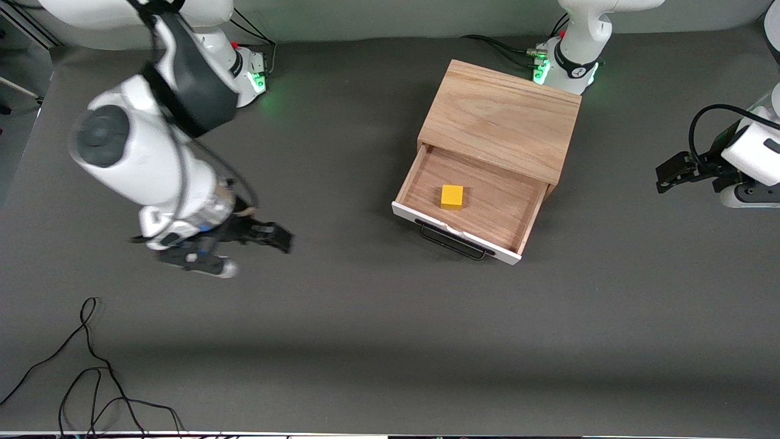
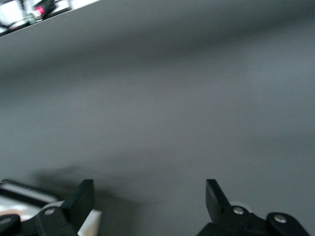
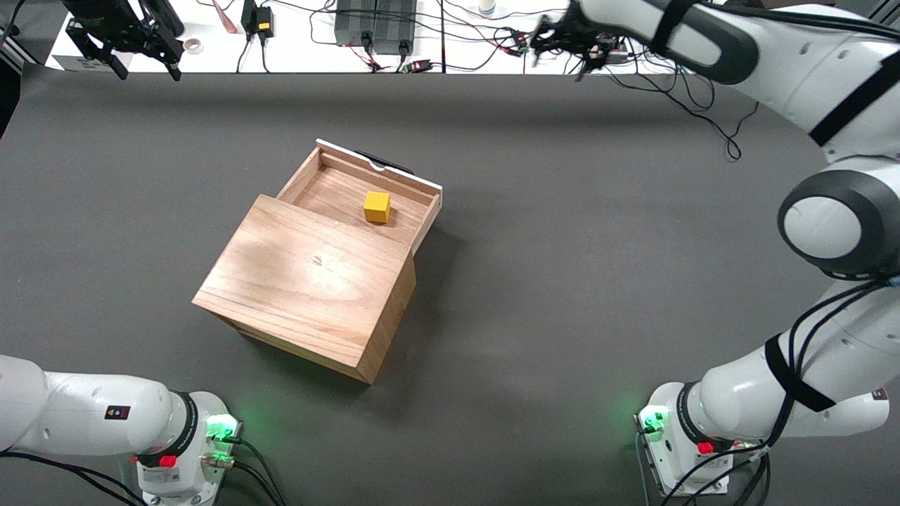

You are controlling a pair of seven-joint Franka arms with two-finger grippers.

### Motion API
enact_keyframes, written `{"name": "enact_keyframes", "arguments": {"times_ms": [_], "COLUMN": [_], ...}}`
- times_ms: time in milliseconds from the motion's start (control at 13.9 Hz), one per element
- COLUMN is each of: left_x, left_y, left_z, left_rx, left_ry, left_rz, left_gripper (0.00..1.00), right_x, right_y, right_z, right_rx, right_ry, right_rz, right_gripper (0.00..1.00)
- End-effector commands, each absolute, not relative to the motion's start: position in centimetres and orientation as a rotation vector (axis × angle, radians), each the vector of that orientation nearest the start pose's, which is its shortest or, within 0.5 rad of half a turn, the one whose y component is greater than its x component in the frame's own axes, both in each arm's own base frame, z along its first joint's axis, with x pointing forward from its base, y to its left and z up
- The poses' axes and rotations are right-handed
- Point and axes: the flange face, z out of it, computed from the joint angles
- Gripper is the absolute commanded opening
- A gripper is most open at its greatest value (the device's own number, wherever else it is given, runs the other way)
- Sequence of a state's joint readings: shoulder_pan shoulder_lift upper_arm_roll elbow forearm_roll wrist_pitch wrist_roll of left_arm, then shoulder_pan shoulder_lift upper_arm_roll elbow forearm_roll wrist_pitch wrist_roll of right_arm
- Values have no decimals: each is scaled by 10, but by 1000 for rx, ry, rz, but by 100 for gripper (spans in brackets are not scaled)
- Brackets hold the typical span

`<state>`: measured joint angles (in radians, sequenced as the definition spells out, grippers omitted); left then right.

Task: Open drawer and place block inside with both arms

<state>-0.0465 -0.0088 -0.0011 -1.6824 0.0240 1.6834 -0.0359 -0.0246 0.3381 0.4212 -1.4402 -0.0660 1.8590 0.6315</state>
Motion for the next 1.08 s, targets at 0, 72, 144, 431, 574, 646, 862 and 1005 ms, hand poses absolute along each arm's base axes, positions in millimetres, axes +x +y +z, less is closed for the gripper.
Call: {"name": "enact_keyframes", "arguments": {"times_ms": [0,72,144,431,574,646,862,1005], "left_x": [550,550,549,548,547,546,546,546], "left_y": [-24,-24,-24,-22,-21,-21,-22,-22], "left_z": [589,590,589,590,589,588,588,587], "left_rx": [-3099,-3100,-3099,-3110,-3117,-3119,-3126,-3131], "left_ry": [57,73,101,97,94,94,91,90], "left_rz": [-14,-14,1,14,33,40,43,48], "left_gripper": [100,100,100,100,100,100,100,100], "right_x": [608,599,590,561,560,558,553,555], "right_y": [152,123,95,8,5,4,0,-1], "right_z": [537,541,546,568,579,585,590,585], "right_rx": [-3034,-3049,-3071,-3100,-3119,-3122,-3128,-3130], "right_ry": [307,248,179,193,159,126,103,-77], "right_rz": [-102,-118,-135,-99,-118,-107,-12,19], "right_gripper": [100,100,100,100,100,100,100,100]}}
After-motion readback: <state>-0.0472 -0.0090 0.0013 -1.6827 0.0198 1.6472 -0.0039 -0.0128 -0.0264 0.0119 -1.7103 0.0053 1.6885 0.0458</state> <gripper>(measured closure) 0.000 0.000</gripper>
